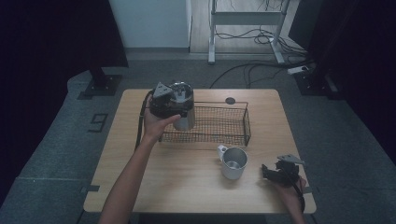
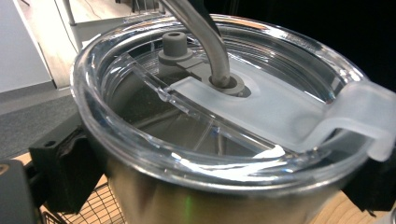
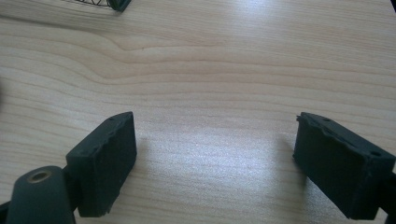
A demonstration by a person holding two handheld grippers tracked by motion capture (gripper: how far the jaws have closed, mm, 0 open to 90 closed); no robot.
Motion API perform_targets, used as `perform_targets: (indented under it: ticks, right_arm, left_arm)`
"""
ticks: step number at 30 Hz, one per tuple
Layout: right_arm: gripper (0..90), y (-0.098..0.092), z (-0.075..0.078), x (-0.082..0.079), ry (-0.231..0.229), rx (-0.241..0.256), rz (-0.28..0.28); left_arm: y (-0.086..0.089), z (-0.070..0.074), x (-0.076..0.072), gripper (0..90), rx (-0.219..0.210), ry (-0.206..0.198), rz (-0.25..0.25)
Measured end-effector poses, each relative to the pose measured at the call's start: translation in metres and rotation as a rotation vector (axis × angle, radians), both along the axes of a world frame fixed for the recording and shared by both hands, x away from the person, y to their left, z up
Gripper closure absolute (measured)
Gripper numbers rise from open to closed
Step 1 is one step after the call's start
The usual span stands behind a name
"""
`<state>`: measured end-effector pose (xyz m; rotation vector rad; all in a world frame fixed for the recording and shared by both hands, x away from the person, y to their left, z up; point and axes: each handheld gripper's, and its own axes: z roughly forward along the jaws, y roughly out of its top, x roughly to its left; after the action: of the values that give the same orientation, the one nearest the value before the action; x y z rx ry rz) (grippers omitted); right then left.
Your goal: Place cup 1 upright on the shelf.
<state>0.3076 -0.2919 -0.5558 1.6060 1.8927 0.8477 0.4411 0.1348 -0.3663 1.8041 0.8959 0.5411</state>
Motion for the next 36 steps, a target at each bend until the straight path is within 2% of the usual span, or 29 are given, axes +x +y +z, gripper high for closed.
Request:
perform_targets:
  ticks: [21, 24, 30, 36]
  right_arm:
    - [12.8, 0.0, 0.0, 0.0, 0.001, 0.0, 0.0]
    - [12.8, 0.0, 0.0, 0.0, 0.001, 0.0, 0.0]
    - [12.8, 0.0, 0.0, 0.0, 0.001, 0.001, 0.0]
    - [12.8, 0.0, 0.0, 0.0, 0.001, 0.001, 0.0]
  left_arm:
    - [-0.006, -0.017, 0.015, 4.1, 0.014, 0.013, 0.019]
    - [-0.008, -0.021, 0.016, 4.1, 0.017, 0.003, 0.023]
    - [-0.011, -0.028, 0.021, 4.1, 0.027, 0.022, 0.025]
    - [-0.013, -0.032, 0.023, 4.1, 0.032, 0.021, 0.024]
